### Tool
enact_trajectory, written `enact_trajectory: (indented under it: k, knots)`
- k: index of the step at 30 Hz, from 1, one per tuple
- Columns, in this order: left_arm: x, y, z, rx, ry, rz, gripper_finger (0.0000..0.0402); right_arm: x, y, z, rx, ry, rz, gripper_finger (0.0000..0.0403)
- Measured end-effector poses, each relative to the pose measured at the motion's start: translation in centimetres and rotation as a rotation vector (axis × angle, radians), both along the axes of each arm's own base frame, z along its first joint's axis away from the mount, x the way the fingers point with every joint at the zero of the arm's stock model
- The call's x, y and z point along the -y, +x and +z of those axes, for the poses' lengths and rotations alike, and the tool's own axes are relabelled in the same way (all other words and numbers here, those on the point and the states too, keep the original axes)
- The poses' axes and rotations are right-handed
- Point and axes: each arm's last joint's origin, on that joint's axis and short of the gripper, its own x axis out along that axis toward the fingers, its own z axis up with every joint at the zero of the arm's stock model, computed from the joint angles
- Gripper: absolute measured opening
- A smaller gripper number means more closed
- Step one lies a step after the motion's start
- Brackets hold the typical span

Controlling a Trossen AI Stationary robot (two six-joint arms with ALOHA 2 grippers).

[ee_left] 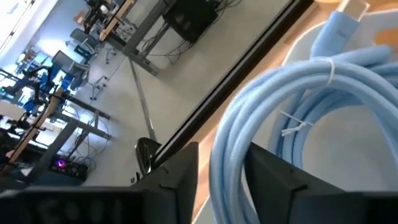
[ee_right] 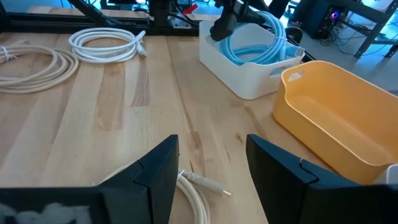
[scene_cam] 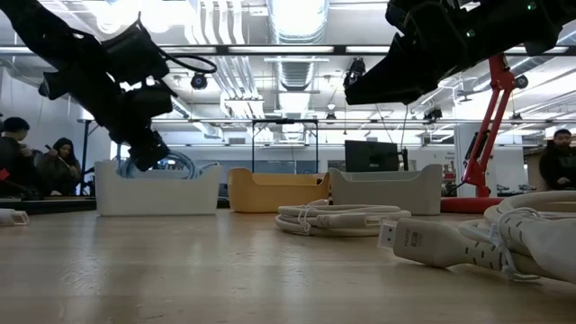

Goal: Pick & Place USB Port
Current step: Put the left blue charger cable into the white bin

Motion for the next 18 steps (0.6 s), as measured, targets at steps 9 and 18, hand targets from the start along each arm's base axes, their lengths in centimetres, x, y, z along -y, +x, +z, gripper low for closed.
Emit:
enact_trajectory:
  k: [9,18]
  knots:
    - [-0.2,0.9,1.7,0.061,0.010,0.001,0.0189,0.1,-0.2,0.6,0.033,0.044,-0.014,0.0185]
    - [-0.1,1.0,2.3,0.035,-0.040,-0.014,0.0189,-0.7,-0.5,2.8,0.096,0.106,0.000,0.0182]
